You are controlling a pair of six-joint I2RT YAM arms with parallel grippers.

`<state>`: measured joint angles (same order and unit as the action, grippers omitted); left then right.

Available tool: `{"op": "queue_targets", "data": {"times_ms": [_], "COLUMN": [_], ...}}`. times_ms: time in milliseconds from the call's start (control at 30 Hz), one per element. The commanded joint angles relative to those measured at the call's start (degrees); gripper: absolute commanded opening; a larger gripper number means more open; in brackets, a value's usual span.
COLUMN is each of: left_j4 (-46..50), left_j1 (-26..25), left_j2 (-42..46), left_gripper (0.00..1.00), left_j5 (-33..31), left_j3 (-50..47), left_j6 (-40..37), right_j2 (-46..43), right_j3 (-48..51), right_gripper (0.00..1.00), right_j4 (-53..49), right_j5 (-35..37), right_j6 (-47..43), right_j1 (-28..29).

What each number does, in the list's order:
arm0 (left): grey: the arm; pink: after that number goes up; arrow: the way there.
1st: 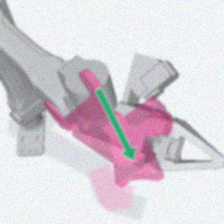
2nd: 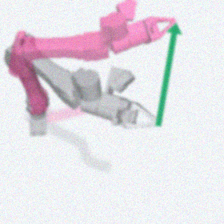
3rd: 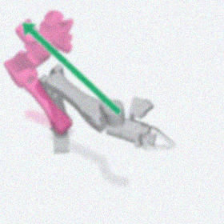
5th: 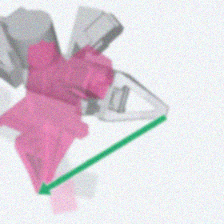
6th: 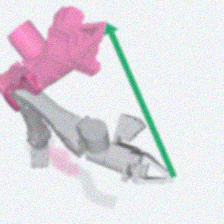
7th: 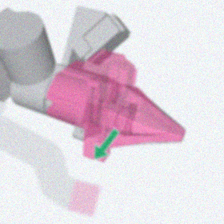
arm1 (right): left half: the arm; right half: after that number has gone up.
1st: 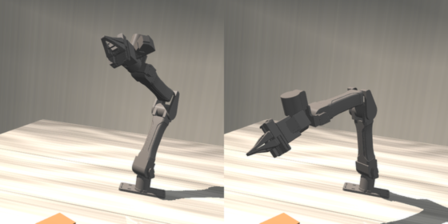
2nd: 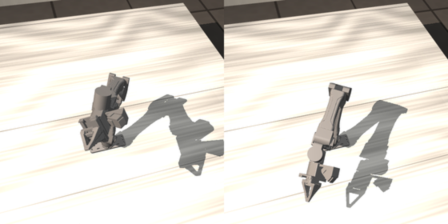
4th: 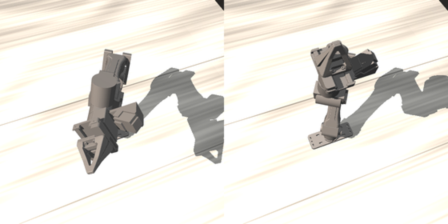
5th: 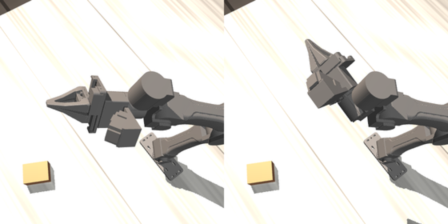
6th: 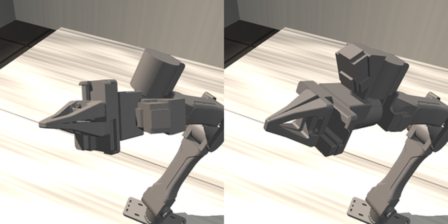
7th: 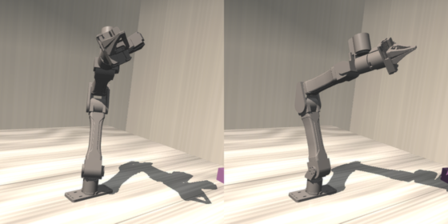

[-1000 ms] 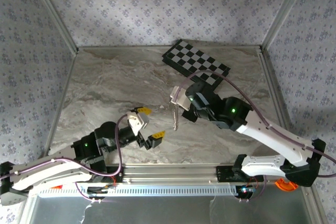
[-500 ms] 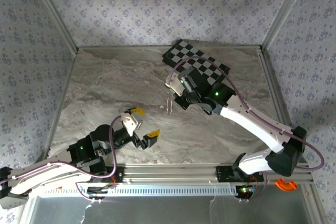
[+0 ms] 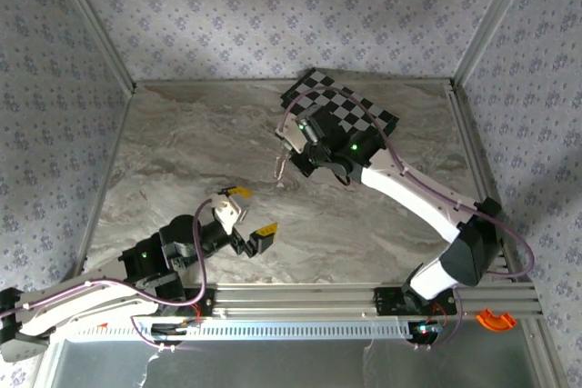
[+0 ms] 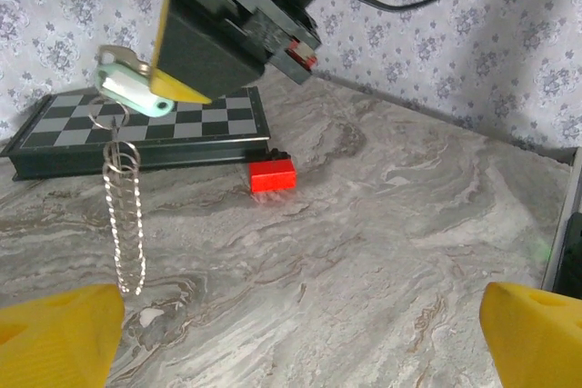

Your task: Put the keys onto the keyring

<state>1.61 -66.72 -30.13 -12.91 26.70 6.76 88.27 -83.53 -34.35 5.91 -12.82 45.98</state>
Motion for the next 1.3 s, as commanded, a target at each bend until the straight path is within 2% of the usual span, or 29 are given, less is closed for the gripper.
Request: {"op": "queue_targets", "data": {"times_ms": [0, 567, 1267], "left_j4": [0.0, 1.0, 1.0], "left_j1": [0.5, 1.0, 1.6], "left_j2": [0.0, 1.1, 2.4], "left_gripper": [0.99, 0.99, 1.00], "left_j5": [-0.9, -1.0, -1.1], "left_j3": [1.0, 1.1, 0.0], "left_j6": [0.7, 1.4, 1.8], "right_j2": [1.9, 12.8, 13.5], "right_j3": [-3.8, -10.6, -2.7], "right_gripper": [0.00, 0.00, 0.00], "right_j4": [2.0, 2.9, 5.5], "right_j5": [-2.3, -4.6, -5.9], "right_j6": [1.4, 2.1, 4.6], "right_j1": [-0.4, -1.5, -2.2]}}
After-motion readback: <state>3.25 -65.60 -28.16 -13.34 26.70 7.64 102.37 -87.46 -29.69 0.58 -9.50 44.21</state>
